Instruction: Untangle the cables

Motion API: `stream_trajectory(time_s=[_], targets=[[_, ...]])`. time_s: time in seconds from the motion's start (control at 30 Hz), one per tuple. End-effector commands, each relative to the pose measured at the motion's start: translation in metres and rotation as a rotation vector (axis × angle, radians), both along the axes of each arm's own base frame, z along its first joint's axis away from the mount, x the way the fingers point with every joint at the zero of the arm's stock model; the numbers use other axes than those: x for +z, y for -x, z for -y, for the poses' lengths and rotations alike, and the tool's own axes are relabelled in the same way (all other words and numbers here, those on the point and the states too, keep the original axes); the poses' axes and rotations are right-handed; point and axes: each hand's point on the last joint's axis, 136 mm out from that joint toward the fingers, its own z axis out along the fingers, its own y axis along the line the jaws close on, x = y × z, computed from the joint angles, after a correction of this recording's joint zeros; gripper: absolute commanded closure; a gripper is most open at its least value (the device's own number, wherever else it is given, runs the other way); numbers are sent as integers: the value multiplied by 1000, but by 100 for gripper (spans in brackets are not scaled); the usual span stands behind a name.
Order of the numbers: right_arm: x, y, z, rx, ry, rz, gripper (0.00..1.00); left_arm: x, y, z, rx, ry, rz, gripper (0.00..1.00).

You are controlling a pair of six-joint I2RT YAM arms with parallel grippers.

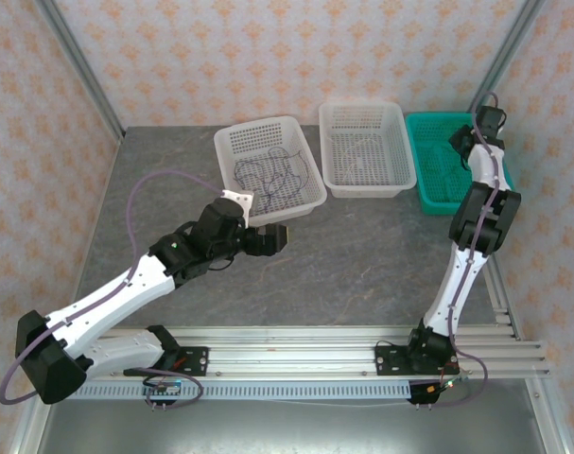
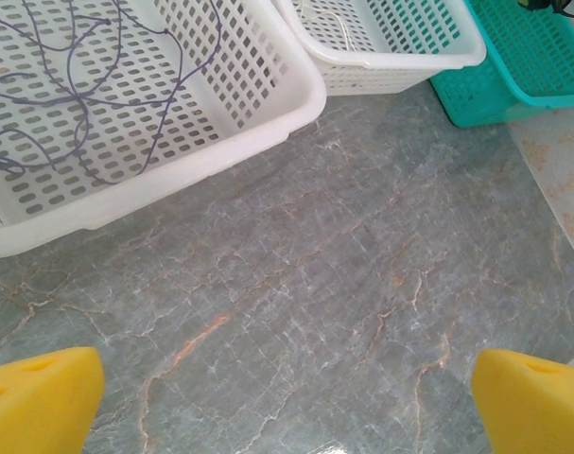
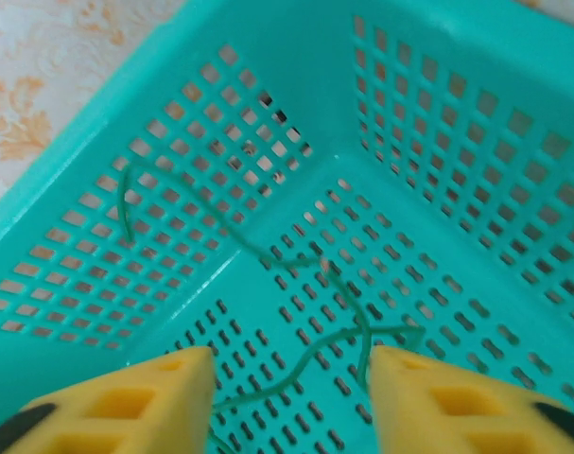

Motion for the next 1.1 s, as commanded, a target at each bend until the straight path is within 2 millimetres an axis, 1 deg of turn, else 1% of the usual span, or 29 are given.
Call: stream_trajectory(time_s=[0.0, 0.03, 0.07, 0.13, 0.17, 0.2, 0.3, 0.33, 0.4, 0.47, 0.53, 0.6, 0.67, 0.73, 0.77, 0.83, 0.9, 0.93, 0.97, 1.0, 1.03, 1.07], targets=[[30, 19, -3, -87, -35, -23, 44, 19, -6, -15, 70, -9, 57, 0], [35, 20, -8, -81, -65, 6, 42, 22, -5, -20, 82, -19, 70, 0], [35, 23, -14, -80, -112, 26, 41, 25, -4, -25, 95, -30, 83, 0], [40, 30, -27, -56, -129, 54, 40, 30, -1, -39, 127, -61, 109, 0], [47, 35, -33, -37, -109, 71, 38, 32, 1, -48, 150, -87, 125, 0], [50, 41, -39, -19, -93, 76, 37, 32, 2, -58, 176, -115, 139, 0], [67, 64, -61, 38, -59, 143, 33, 29, 6, -95, 276, -252, 192, 0], [75, 76, -69, 54, -44, 180, 31, 26, 7, -109, 313, -305, 210, 0], [85, 98, -85, 78, -57, 246, 28, 24, 8, -132, 385, -393, 260, 0], [88, 126, -108, 115, -41, 279, 27, 23, 8, -155, 479, -465, 316, 0], [90, 160, -132, 161, 15, 311, 25, 21, 9, -172, 539, -542, 370, 0], [89, 196, -149, 189, 78, 328, 22, 16, 9, -184, 586, -605, 411, 0], [85, 232, -163, 201, 141, 347, 19, 10, 8, -193, 623, -652, 432, 0], [72, 264, -171, 214, 210, 374, 19, 0, 6, -203, 660, -685, 423, 0], [65, 274, -175, 232, 251, 387, 19, -5, 4, -207, 674, -697, 417, 0], [45, 292, -177, 225, 335, 394, 12, -16, 1, -219, 711, -710, 406, 0], [20, 300, -173, 211, 376, 345, 11, -27, -3, -231, 735, -703, 397, 0], [5, 300, -170, 205, 393, 308, 10, -34, -5, -236, 747, -689, 394, 0], [0, 298, -167, 188, 403, 299, 7, -41, -6, -240, 755, -678, 393, 0], [-4, 293, -166, 195, 398, 251, 5, -49, -7, -244, 763, -665, 390, 0], [-2, 284, -170, 225, 421, 264, 0, -56, -10, -247, 772, -647, 389, 0], [-2, 276, -171, 233, 432, 283, 1, -61, -12, -249, 775, -628, 391, 0]])
